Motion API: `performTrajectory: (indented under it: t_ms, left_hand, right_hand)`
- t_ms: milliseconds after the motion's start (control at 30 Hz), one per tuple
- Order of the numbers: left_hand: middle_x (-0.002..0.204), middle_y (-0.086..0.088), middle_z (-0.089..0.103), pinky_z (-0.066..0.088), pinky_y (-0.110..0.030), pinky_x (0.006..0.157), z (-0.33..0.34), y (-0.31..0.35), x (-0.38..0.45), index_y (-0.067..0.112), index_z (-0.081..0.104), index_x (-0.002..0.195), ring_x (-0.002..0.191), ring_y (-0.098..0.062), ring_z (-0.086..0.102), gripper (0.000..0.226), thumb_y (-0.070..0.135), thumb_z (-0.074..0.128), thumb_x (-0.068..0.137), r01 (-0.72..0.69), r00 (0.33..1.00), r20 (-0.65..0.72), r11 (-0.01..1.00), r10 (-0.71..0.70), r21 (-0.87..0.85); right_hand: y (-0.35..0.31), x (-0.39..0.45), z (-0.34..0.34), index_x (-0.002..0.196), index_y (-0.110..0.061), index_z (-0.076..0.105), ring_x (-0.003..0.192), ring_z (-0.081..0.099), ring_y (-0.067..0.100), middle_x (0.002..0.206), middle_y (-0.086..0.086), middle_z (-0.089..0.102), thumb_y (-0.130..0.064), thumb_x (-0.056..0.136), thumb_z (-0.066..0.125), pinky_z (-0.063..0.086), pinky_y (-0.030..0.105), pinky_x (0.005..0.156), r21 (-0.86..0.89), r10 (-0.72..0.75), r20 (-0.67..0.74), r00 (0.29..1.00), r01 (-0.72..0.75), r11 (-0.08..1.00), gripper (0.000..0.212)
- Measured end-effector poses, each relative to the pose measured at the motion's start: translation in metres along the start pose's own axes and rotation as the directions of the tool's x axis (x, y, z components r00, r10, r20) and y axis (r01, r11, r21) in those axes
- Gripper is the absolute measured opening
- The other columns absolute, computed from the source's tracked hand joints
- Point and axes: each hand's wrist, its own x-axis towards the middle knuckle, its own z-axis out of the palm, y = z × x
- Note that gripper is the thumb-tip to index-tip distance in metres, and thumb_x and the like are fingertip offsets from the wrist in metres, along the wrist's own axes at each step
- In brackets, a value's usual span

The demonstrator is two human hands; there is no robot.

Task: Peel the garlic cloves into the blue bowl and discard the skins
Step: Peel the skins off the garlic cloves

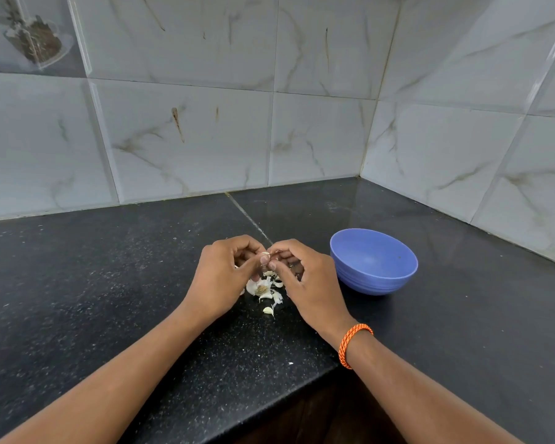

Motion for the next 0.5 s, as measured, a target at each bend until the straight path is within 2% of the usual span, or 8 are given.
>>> performTrajectory:
  t_ms: [100,167,267,367,500]
  left_hand:
    - [0.071,0.002,0.077,0.052,-0.018,0.059,0.002,0.0012,-0.0002,0.021,0.079,0.089,0.062,-0.015,0.073,0.009,0.017,0.079,0.098,-0.001,1.0,-0.016,1.0,0.002,0.027]
    - [0.07,0.002,0.077,0.052,-0.018,0.056,0.0022,0.0021,-0.0004,0.021,0.08,0.089,0.061,-0.015,0.074,0.009,0.017,0.08,0.097,0.015,0.999,-0.033,1.0,-0.015,0.02]
    - [0.068,0.001,0.077,0.057,-0.024,0.055,0.0016,0.0031,-0.0005,0.021,0.083,0.09,0.061,-0.015,0.074,0.007,0.018,0.081,0.096,0.041,0.998,-0.041,0.999,-0.041,-0.005]
    - [0.071,0.001,0.079,0.065,-0.032,0.064,0.0009,0.0047,-0.0012,0.02,0.085,0.092,0.065,-0.015,0.077,0.002,0.021,0.084,0.092,0.054,0.998,-0.033,0.998,-0.055,-0.04]
    - [0.073,0.002,0.079,0.068,-0.04,0.066,0.0011,0.0063,-0.0035,0.021,0.086,0.093,0.064,-0.018,0.078,0.004,0.022,0.085,0.089,0.026,0.998,-0.064,0.999,-0.029,-0.047]
  right_hand:
    - [-0.0023,-0.0005,-0.0002,0.113,-0.018,0.075,0.095,0.075,0.005,0.099,-0.011,0.077,-0.011,0.098,0.077,0.057,0.017,0.081,0.043,0.028,0.012,1.0,-0.028,0.999,0.017]
    - [-0.003,-0.0008,0.0,0.115,-0.019,0.075,0.096,0.074,0.004,0.101,-0.012,0.077,-0.012,0.098,0.077,0.057,0.015,0.082,0.051,0.027,0.015,1.0,-0.028,0.998,0.019]
    - [-0.0035,-0.0007,-0.0003,0.119,-0.02,0.076,0.102,0.073,0.007,0.106,-0.013,0.077,-0.015,0.101,0.075,0.059,0.021,0.086,0.028,-0.008,0.011,1.0,0.008,1.0,0.019]
    - [-0.0023,-0.0003,-0.0005,0.112,-0.019,0.078,0.1,0.074,0.011,0.102,-0.012,0.077,-0.021,0.101,0.075,0.06,0.029,0.084,0.021,-0.012,-0.007,1.0,0.012,1.0,0.011]
    - [-0.0023,0.0004,-0.0008,0.103,-0.018,0.077,0.093,0.075,0.013,0.095,-0.011,0.077,-0.021,0.099,0.078,0.06,0.026,0.079,0.085,0.05,-0.028,0.998,-0.047,0.995,0.006]
